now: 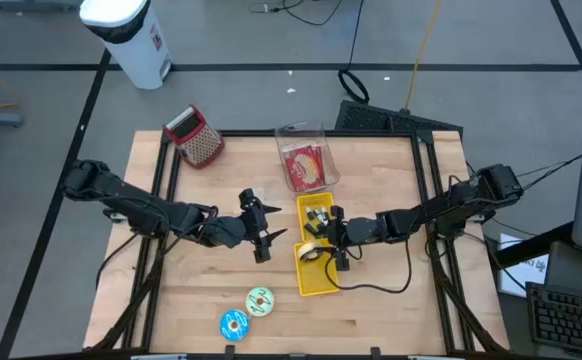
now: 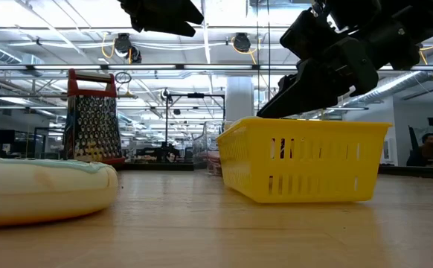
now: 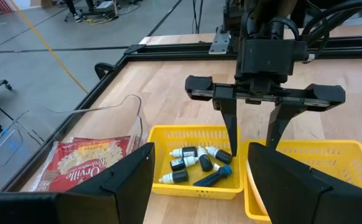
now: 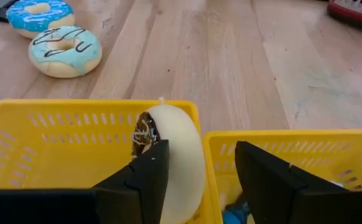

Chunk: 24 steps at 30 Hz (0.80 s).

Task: Pick & Place Food Item
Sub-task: Put the black doughnut into the bottom yellow bin, then put the light blue doughnut into the bottom yellow bin

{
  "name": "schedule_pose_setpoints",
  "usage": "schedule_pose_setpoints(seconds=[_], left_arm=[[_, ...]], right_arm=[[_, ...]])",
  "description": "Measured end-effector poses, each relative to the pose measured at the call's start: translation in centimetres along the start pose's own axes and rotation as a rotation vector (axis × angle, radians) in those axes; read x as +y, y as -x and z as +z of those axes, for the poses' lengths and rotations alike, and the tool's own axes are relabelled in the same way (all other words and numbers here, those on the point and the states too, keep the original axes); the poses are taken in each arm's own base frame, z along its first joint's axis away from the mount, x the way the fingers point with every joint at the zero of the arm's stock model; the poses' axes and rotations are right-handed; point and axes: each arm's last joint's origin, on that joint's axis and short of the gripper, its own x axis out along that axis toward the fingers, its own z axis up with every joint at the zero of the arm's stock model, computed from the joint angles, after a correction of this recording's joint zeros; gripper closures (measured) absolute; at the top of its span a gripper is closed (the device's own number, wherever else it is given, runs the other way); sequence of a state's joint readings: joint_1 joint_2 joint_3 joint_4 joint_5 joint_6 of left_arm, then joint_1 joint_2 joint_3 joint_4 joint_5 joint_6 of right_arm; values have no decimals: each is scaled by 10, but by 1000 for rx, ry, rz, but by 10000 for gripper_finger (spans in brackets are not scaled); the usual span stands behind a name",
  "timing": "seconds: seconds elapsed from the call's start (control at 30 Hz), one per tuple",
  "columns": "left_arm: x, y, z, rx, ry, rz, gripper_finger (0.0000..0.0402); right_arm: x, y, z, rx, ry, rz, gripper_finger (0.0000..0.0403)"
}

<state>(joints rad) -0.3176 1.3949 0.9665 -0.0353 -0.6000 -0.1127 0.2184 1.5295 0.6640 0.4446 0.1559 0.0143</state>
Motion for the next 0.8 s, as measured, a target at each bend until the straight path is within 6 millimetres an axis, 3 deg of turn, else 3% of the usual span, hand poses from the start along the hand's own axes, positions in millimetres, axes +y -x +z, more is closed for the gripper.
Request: schedule_pose_setpoints(seconds=[0.23,0.43,0.57,0.8], left_arm=[[-2,1,0,3,11,-28,147],[-15,6,-7,85,36,-270,146],[-28,11,-26,307,162,-419,147],[-64,3,-74,681,344,-422,147]], right_arm=[[0,5,5,-25,-3,28,225],[-3,26,25,-119,42,25,226],[-5,43,38,-191,79,19,222],[-8,62,52,-281,138,4,226]])
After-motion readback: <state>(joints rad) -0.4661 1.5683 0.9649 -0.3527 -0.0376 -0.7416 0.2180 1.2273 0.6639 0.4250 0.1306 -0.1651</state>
